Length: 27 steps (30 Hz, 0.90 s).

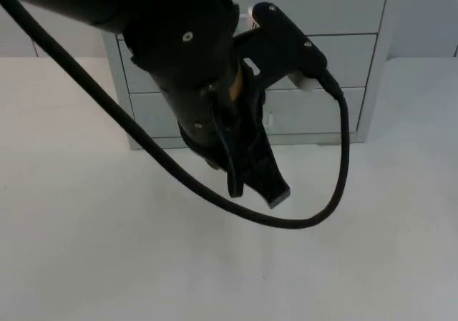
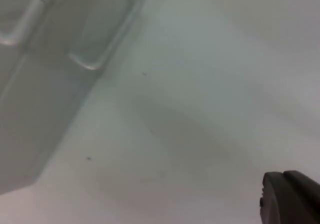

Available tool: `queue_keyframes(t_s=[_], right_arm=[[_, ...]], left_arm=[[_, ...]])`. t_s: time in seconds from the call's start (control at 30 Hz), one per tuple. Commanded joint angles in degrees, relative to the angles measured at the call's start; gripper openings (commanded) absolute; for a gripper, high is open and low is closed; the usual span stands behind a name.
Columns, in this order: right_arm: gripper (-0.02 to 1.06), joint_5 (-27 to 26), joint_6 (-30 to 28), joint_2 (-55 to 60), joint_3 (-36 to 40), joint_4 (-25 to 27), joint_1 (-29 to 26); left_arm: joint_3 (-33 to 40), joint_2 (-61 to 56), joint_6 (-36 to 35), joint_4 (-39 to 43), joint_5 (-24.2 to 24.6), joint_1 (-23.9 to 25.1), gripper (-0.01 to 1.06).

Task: Open the drawer with the left hand, place the block into the drawer with the right hand, then close the drawer with the left hand.

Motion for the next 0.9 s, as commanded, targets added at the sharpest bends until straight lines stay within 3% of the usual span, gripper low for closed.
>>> queue_keyframes(t_s=[0.0,0.2,0.47,0.67,0.7,0.87], right_arm=[[0.78,-0.21,0.06,-0.3,0.08,-0.33,-0.33],[0.78,-0.22,0.06,-0.3,0.08,-0.21,-0.33],[0.78,-0.22,0.06,-0.3,0.08,-0.2,-0.22],[0.78,-0.22,0.06,-0.3,0.08,-0.2,-0.22],[0.78,-0.22,0.06,-0.3,0.08,-0.2,-0.22],[0.78,-0.22,0.06,-0.3,0.08,-0.2,-0.22]], left_arm=[[0.33,-0.74,3.54,-5.3,1.56,-0.25,0.0],[0.33,-0.86,5.16,-9.08,4.79,0.86,0.0],[1.41,-4.22,8.35,-16.7,6.88,8.86,0.0],[8.05,-13.49,7.21,-20.09,6.22,19.36,0.0],[8.05,-13.49,7.21,-20.09,6.22,19.36,0.0],[12.1,-19.12,6.63,-23.52,6.15,30.72,0.0]])
